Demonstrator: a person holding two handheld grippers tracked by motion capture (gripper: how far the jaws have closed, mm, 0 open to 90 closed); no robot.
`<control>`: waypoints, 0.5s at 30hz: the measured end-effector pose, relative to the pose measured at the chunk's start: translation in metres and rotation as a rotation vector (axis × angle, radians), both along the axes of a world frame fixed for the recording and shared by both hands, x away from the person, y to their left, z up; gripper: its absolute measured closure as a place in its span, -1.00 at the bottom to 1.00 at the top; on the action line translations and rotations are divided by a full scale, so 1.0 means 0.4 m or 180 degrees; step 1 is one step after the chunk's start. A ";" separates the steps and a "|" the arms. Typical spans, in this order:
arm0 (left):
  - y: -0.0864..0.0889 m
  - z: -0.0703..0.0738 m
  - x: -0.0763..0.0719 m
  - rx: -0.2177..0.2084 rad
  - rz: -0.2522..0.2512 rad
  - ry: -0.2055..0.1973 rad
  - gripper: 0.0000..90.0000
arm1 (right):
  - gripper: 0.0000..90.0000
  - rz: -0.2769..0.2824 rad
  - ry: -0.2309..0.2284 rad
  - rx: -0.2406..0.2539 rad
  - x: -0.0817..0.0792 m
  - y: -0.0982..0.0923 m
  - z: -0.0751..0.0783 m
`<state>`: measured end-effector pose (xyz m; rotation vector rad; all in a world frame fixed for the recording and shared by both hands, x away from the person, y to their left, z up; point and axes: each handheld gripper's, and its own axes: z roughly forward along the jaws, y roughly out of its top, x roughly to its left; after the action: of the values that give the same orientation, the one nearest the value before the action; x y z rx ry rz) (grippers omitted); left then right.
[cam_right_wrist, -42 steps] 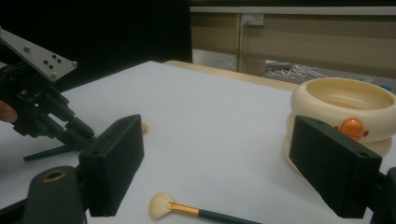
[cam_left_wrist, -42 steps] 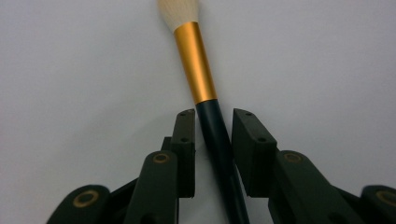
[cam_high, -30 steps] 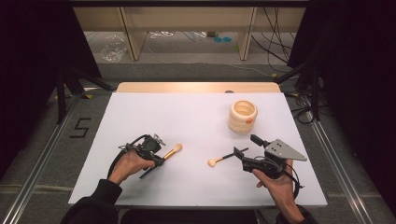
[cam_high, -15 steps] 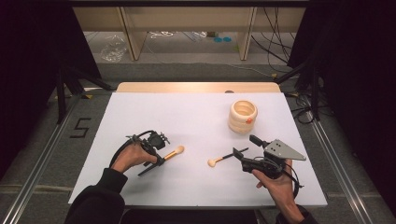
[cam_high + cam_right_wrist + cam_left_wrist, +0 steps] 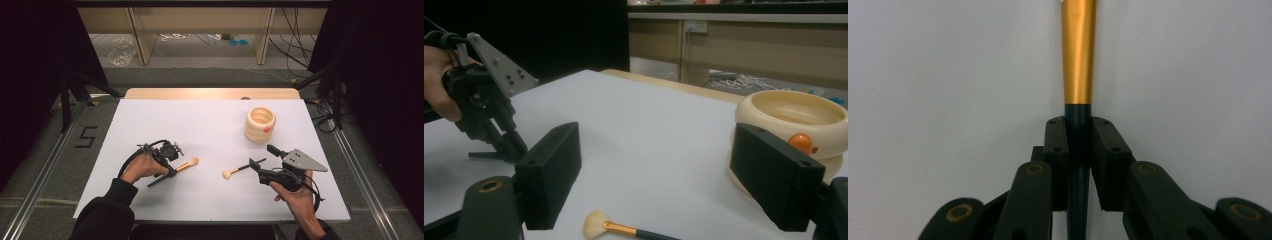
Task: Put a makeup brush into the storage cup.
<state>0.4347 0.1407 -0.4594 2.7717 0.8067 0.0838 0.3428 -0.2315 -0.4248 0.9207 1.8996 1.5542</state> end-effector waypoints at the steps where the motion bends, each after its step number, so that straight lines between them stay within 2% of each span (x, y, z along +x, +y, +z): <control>1: 0.003 0.000 0.000 -0.0076 0.0045 -0.0013 0.74 | -0.52 0.0007 -0.0007 0.0012 0.000 0.000 0.000; 4: 0.015 0.017 0.005 -0.0275 0.0080 -0.0064 0.74 | -0.52 -0.0002 -0.0002 -0.0001 0.000 0.000 0.000; 6: 0.024 0.037 0.005 -0.0521 0.0136 -0.0125 0.74 | -0.52 0.0000 -0.0001 0.0000 0.001 0.000 0.000; 7: 0.028 0.046 0.006 -0.0555 0.0113 -0.0139 0.74 | -0.52 0.0000 0.0004 -0.0002 0.001 0.000 0.000; 8: 0.026 0.051 -0.001 -0.0780 0.0260 -0.0205 0.74 | -0.52 0.0001 0.0002 -0.0001 0.001 0.000 0.000; 11: 0.043 0.082 -0.001 -0.0983 0.0249 -0.0423 0.74 | -0.53 0.0010 0.0053 0.0010 0.001 0.000 0.000; 12: 0.045 0.089 -0.004 -0.1087 0.0314 -0.0499 0.74 | -0.54 0.0004 0.0167 0.0080 -0.003 0.003 -0.001; 14: 0.047 0.099 -0.010 -0.1349 0.0492 -0.0640 0.74 | -0.57 -0.0059 0.0189 0.0140 0.000 0.005 -0.003; 15: 0.049 0.105 -0.013 -0.1454 0.0506 -0.0651 0.74 | -0.58 -0.0038 0.0238 0.0144 0.000 0.004 -0.002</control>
<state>0.4296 0.1603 -0.4175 2.2299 0.8652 0.1839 0.3430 -0.2300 -0.4257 1.0211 1.9135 1.5819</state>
